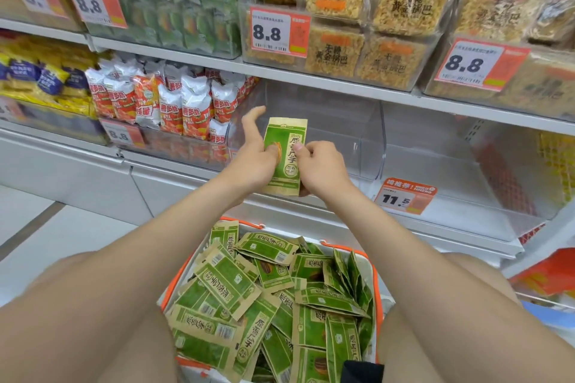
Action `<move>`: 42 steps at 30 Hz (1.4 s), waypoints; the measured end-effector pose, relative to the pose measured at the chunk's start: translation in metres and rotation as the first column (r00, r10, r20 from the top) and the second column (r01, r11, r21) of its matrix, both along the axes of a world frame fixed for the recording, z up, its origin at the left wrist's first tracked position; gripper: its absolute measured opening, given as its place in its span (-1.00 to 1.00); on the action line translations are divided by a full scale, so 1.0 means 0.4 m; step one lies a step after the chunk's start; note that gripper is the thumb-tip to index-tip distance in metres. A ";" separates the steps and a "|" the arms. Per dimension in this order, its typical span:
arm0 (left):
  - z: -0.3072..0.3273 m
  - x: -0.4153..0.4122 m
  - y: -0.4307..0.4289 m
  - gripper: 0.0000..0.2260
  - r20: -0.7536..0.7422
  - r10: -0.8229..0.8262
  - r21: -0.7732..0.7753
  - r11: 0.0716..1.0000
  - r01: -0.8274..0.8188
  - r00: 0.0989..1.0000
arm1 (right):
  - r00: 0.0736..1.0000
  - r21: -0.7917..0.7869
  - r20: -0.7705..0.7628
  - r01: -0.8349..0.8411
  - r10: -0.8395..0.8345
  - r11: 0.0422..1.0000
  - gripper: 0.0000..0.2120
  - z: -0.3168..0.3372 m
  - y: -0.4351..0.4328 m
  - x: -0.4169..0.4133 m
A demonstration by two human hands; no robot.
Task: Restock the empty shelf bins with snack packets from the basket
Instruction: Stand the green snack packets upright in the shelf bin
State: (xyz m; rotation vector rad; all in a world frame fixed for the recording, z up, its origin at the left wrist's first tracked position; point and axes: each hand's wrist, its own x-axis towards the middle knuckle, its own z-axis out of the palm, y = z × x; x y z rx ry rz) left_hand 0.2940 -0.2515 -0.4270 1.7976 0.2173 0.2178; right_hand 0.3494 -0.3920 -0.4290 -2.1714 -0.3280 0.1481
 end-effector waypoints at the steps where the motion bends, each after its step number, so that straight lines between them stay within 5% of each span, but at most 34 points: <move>1: 0.009 0.011 0.005 -0.41 0.008 -0.060 0.072 0.996 0.060 0.998 | 1.000 0.012 -0.011 0.011 -0.011 1.000 -0.57 0.011 0.009 0.016; 3: 0.018 0.035 0.019 -0.25 -0.044 -0.204 0.168 0.964 0.208 0.978 | 0.997 0.031 -0.060 0.057 -0.055 0.998 -0.59 0.023 0.026 0.063; 5: 0.025 0.056 0.029 -0.12 -0.042 -0.284 0.079 0.955 0.286 0.958 | 0.989 0.055 -0.137 0.066 -0.058 0.996 -0.55 0.019 0.043 0.119; 9: 0.024 0.098 0.048 -0.12 0.047 -0.224 0.053 0.974 0.221 0.973 | 0.968 0.107 -0.239 0.106 -0.078 0.989 -0.50 0.004 0.081 0.189; 12: -0.001 0.136 0.087 -0.07 0.005 -0.173 0.262 0.951 0.166 0.985 | 0.927 0.126 -0.370 0.109 -0.055 0.986 -0.65 -0.009 0.095 0.216; 15: -0.015 0.167 0.128 0.09 0.019 -0.110 0.552 0.830 0.081 0.994 | 0.913 0.136 -0.407 0.082 -0.020 0.987 -0.66 -0.012 0.114 0.246; 21: -0.067 0.214 0.181 -0.10 -0.024 -0.053 0.694 0.718 0.055 0.998 | 0.958 0.148 -0.276 0.122 -0.077 0.981 -0.72 -0.051 0.191 0.360; 25: -0.106 0.219 0.195 -0.59 -0.030 -0.129 0.813 0.574 0.099 0.991 | 0.979 0.047 -0.166 0.127 -0.118 0.991 -0.71 -0.095 0.240 0.436; 28: -0.110 0.208 0.186 -0.52 -0.058 -0.227 0.825 0.537 0.175 0.972 | 0.996 0.030 -0.010 0.092 -0.091 0.995 -0.72 -0.108 0.270 0.459; 32: -0.121 0.206 0.181 -0.45 -0.190 -0.247 0.898 0.348 0.270 0.950 | 0.965 -0.129 0.226 0.165 -0.133 0.978 -0.66 -0.113 0.302 0.512; 37: -0.116 0.214 0.171 -0.73 -0.196 -0.211 0.887 0.378 0.265 0.958 | 0.957 -0.119 0.246 0.189 -0.155 0.975 -0.72 -0.131 0.317 0.526; 42: -0.108 0.213 0.166 -0.74 -0.218 -0.212 0.880 0.379 0.286 0.953 | 0.939 -0.094 0.240 0.277 -0.248 0.956 -0.74 -0.127 0.308 0.540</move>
